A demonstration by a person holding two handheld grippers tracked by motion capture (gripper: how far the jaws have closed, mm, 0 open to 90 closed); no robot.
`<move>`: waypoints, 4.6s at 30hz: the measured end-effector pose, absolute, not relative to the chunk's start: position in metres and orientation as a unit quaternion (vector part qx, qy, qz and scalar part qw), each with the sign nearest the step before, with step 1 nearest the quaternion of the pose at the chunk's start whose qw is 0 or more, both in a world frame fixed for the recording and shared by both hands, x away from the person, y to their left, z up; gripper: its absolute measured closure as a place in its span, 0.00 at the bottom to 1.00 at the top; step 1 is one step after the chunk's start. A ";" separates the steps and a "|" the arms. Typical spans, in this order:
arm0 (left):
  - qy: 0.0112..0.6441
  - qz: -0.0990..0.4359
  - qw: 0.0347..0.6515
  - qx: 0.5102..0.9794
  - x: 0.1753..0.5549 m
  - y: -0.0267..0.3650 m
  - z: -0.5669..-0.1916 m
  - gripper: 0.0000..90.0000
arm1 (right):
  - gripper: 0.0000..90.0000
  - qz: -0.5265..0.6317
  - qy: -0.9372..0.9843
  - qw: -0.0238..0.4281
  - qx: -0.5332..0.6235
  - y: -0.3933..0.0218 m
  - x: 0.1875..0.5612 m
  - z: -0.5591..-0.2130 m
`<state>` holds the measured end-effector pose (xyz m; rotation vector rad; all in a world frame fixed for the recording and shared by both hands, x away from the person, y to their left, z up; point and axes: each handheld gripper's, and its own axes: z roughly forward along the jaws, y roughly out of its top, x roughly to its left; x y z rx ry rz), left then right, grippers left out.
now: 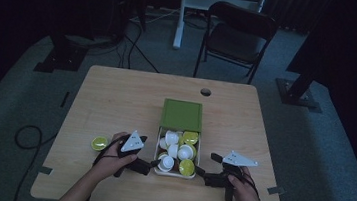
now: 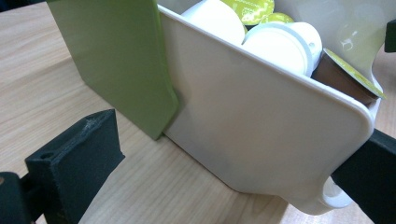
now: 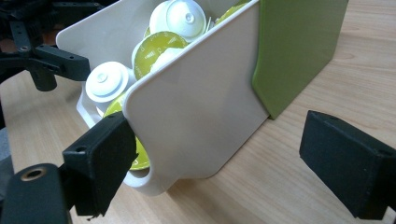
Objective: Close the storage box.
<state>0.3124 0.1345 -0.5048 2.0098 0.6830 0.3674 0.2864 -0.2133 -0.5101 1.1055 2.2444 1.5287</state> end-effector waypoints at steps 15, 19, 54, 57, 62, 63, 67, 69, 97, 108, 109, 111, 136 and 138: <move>0.289 0.150 0.471 0.820 0.321 0.132 -0.505 0.01 | 0.12 0.519 0.754 0.103 0.389 -0.214 0.295 -0.511; 0.291 0.148 0.471 0.819 0.324 0.132 -0.505 0.01 | 0.12 0.518 0.755 0.113 0.386 -0.215 0.298 -0.510; 0.303 0.175 0.467 0.812 0.347 0.129 -0.499 0.01 | 0.12 0.513 0.746 0.132 0.404 -0.211 0.322 -0.505; 0.304 0.172 0.468 0.812 0.349 0.129 -0.499 0.01 | 0.12 0.512 0.747 0.136 0.402 -0.211 0.323 -0.505; 0.309 0.175 0.469 0.809 0.353 0.129 -0.498 0.01 | 0.12 0.512 0.745 0.137 0.404 -0.210 0.326 -0.505; 0.310 0.174 0.468 0.809 0.354 0.129 -0.498 0.01 | 0.12 0.512 0.746 0.138 0.403 -0.210 0.327 -0.505; 0.315 0.176 0.470 0.806 0.357 0.129 -0.499 0.01 | 0.12 0.509 0.747 0.143 0.403 -0.209 0.329 -0.504; 0.317 0.176 0.468 0.806 0.358 0.128 -0.499 0.01 | 0.12 0.509 0.746 0.143 0.404 -0.209 0.330 -0.504; 0.319 0.192 0.457 0.808 0.379 0.124 -0.497 0.01 | 0.12 0.509 0.740 0.148 0.414 -0.207 0.349 -0.505; 0.320 0.194 0.452 0.810 0.385 0.123 -0.495 0.01 | 0.12 0.506 0.739 0.150 0.418 -0.206 0.355 -0.505; 0.320 0.194 0.451 0.810 0.385 0.123 -0.495 0.01 | 0.12 0.505 0.740 0.150 0.417 -0.206 0.356 -0.504; 0.320 0.196 0.450 0.810 0.386 0.123 -0.495 0.01 | 0.12 0.504 0.741 0.152 0.417 -0.206 0.357 -0.504; 0.326 0.202 0.449 0.807 0.389 0.118 -0.497 0.01 | 0.11 0.497 0.715 0.190 0.454 -0.202 0.359 -0.504; 0.327 0.201 0.449 0.807 0.389 0.119 -0.497 0.01 | 0.11 0.503 0.712 0.178 0.457 -0.203 0.360 -0.505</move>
